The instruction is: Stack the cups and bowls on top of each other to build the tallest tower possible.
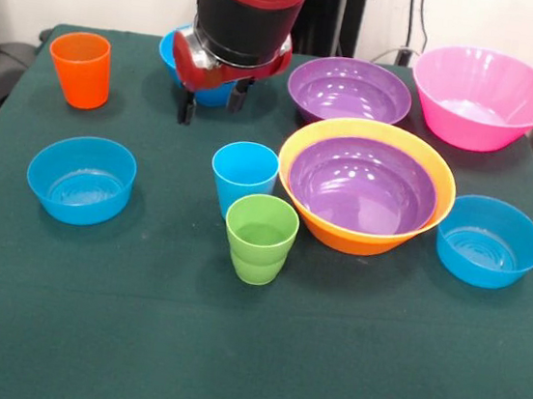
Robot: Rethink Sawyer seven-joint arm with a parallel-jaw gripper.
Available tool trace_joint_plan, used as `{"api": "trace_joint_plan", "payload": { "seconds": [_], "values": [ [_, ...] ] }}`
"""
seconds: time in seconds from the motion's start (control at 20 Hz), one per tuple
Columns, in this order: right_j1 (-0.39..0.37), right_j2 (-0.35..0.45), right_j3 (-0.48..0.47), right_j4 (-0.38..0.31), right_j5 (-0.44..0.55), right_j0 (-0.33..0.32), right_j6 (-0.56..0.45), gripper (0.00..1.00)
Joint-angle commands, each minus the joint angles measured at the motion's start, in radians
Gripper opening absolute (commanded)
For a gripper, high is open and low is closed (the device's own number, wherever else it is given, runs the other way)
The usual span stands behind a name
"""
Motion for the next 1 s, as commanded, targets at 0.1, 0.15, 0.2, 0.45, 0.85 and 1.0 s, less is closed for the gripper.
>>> {"api": "trace_joint_plan", "payload": {
  "seconds": [0.1, 0.15, 0.2, 0.45, 0.85, 1.0],
  "values": [
    [0.108, 0.119, -0.006, -0.025, -0.098, -0.012, 0.086, 1.0],
    [0.114, 0.118, -0.013, -0.025, -0.094, -0.011, 0.085, 1.0],
    [0.111, 0.117, -0.007, -0.025, -0.102, -0.012, 0.083, 1.0],
    [0.128, 0.138, -0.001, 0.004, -0.129, -0.028, 0.09, 1.0],
    [0.15, 0.134, -0.01, 0.003, -0.155, -0.024, 0.108, 1.0],
    [0.153, 0.141, 0.0, 0.006, -0.183, -0.03, 0.105, 1.0]
  ]
}}
